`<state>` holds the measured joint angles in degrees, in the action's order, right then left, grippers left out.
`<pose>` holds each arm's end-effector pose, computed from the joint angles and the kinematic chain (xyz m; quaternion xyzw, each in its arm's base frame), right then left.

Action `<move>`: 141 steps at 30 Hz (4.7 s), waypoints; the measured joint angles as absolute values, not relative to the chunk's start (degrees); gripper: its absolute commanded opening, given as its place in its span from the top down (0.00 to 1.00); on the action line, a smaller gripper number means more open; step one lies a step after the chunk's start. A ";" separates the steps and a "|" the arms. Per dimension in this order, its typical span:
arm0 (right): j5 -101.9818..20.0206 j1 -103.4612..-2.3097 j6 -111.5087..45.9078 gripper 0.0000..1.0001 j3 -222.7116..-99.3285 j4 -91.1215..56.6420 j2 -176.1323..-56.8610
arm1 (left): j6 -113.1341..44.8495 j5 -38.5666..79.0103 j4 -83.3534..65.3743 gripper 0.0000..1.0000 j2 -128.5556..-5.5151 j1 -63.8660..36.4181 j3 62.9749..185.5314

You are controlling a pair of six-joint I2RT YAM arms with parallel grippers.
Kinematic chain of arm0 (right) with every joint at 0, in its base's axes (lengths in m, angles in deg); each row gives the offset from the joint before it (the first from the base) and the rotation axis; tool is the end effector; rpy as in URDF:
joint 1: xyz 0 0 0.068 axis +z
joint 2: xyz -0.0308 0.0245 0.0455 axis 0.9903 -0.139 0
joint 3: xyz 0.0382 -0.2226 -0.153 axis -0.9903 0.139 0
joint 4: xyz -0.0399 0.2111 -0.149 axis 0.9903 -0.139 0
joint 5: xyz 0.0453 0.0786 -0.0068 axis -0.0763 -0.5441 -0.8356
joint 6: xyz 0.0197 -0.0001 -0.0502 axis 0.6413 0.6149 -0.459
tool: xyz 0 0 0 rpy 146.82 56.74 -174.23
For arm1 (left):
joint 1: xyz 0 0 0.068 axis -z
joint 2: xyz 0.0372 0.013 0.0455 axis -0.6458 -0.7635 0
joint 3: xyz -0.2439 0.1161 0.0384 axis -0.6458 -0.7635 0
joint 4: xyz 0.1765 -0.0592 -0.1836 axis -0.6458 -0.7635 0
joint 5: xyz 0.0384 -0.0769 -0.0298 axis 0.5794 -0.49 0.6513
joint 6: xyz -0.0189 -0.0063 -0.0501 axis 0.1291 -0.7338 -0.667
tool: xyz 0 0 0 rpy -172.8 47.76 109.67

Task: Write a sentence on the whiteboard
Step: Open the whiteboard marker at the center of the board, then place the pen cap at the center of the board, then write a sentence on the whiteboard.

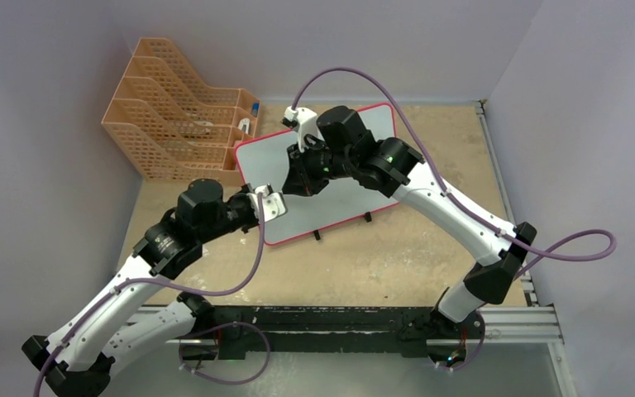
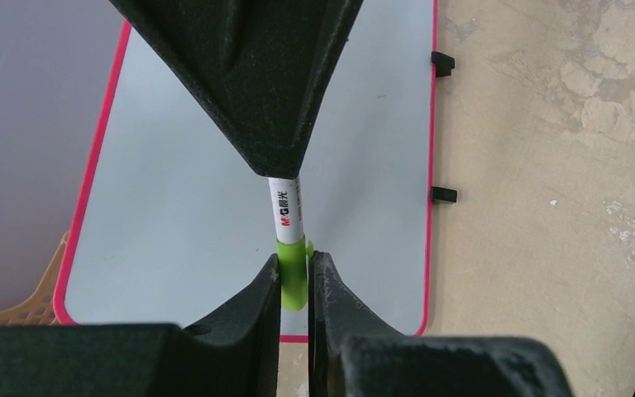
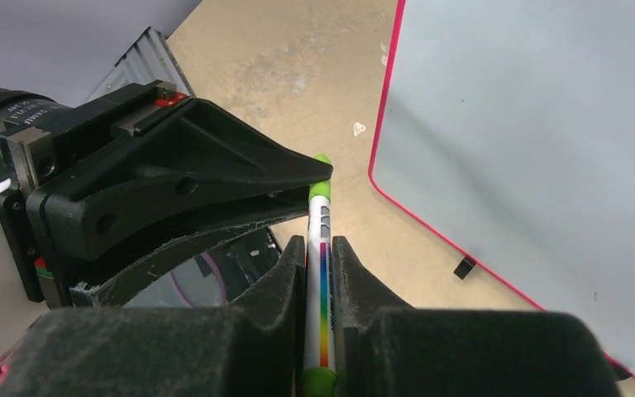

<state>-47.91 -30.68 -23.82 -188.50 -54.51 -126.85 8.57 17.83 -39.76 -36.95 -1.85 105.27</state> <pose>0.2127 0.2803 0.4379 -0.3208 0.7815 0.3795 0.3773 0.1298 -0.1113 0.3554 0.5105 0.6433 -0.1120 0.5595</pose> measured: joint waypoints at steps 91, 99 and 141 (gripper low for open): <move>-22.07 -33.83 -29.90 1.00 -158.84 -29.94 -96.87 | -50.55 26.61 -47.82 0.86 -80.29 -46.97 101.34; -21.00 -33.83 -30.14 1.00 -158.03 -29.18 -97.02 | -50.75 26.92 -47.39 0.69 -80.77 -46.97 101.01; -18.62 -33.83 -30.18 1.00 -157.02 -29.18 -95.38 | -58.35 10.92 -37.49 0.58 -69.45 -47.18 96.33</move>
<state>-18.62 -33.83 -30.18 -157.02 -29.18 -95.38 -58.35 10.92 -37.49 -69.45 -47.18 96.33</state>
